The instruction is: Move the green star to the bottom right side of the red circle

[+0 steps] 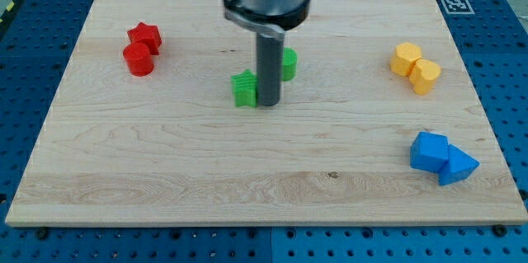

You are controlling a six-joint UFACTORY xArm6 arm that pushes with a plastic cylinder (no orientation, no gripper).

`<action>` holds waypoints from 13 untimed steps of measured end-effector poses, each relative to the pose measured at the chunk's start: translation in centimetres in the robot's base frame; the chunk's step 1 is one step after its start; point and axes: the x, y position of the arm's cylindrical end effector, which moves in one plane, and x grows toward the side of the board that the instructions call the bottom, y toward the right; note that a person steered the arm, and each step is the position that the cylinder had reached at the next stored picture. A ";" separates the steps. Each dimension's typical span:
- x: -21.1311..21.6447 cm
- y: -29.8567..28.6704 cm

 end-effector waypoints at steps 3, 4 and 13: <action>-0.4 -0.4; -3.0 0.8; -1.9 -7.1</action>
